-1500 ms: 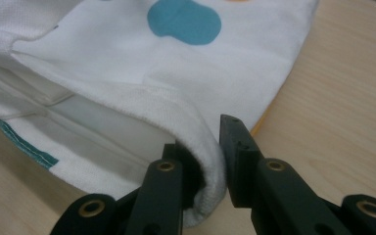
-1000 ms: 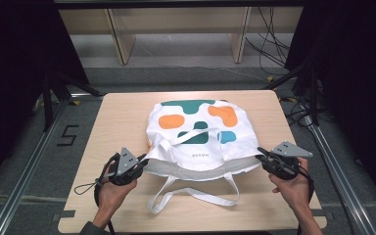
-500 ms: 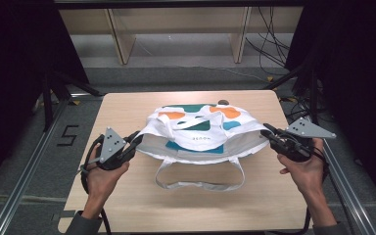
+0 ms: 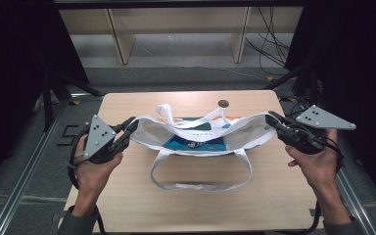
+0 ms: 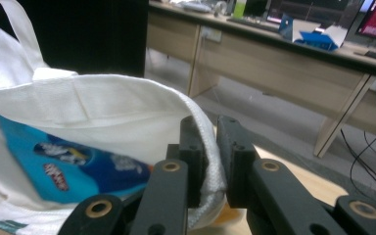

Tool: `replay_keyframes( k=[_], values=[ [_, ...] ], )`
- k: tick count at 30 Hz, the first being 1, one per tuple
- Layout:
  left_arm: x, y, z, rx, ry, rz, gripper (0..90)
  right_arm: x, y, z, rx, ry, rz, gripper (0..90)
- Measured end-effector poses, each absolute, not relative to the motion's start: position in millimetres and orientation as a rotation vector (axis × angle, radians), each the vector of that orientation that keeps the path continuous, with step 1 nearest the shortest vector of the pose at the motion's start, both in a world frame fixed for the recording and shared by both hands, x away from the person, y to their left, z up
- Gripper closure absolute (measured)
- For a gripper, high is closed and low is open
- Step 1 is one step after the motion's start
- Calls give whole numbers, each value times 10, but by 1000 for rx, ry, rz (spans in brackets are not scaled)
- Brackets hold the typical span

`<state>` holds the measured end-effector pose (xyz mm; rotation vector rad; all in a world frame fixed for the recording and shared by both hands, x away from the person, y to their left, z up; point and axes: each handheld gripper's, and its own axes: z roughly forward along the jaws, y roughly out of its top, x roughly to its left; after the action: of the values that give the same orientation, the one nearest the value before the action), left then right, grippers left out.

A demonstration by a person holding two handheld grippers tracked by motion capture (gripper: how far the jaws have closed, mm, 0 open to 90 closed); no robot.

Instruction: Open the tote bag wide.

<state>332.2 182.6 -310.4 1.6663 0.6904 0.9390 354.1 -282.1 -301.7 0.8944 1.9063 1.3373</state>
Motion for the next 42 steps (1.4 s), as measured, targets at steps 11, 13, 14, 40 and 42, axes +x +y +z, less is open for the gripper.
replay_keyframes(
  k=[11,13,14,40,42],
  values=[
    [3233,1891,-2669,1575,658,936,842,3387,-2892,-2498,811,1852,1342,834],
    [3284,1878,-2687,1562,662,926,841,3390,-2882,-2462,824,1846,1354,839],
    [3304,1884,-2698,1567,663,920,841,3419,-2887,-2455,814,1834,1348,841],
    [3639,1873,-3674,1731,807,741,835,3680,-2869,-3180,895,1937,1206,854],
    [3715,1859,-3751,1746,795,732,834,3705,-2862,-3250,897,1954,1189,854]
  ],
)
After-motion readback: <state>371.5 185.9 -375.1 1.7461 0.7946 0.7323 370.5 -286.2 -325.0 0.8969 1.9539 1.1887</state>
